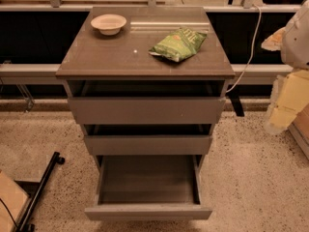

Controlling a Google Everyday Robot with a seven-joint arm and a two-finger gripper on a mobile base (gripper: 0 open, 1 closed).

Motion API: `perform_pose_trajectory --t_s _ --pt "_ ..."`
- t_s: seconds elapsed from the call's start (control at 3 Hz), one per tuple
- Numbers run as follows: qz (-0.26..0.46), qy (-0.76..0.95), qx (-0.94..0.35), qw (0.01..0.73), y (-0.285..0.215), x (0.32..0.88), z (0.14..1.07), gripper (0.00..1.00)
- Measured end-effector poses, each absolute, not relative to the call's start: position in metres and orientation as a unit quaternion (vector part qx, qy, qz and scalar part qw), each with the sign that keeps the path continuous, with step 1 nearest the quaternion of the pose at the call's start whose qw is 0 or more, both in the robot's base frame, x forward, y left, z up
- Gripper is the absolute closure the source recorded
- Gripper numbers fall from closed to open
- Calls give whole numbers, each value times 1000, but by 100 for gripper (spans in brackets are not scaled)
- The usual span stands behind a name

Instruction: Close bottom drawer

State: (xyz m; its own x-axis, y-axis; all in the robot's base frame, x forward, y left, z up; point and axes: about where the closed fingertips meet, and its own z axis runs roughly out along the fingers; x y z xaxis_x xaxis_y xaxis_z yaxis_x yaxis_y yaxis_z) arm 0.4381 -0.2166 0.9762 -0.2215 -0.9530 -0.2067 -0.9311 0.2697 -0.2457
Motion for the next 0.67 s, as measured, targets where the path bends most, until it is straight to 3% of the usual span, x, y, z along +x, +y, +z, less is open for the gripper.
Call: perform_pose_trajectory --t_s 0.33,0.67 --pt "-35 781 -603 159 -217 438 976 0" --pt "-36 780 -603 164 -216 439 977 19"
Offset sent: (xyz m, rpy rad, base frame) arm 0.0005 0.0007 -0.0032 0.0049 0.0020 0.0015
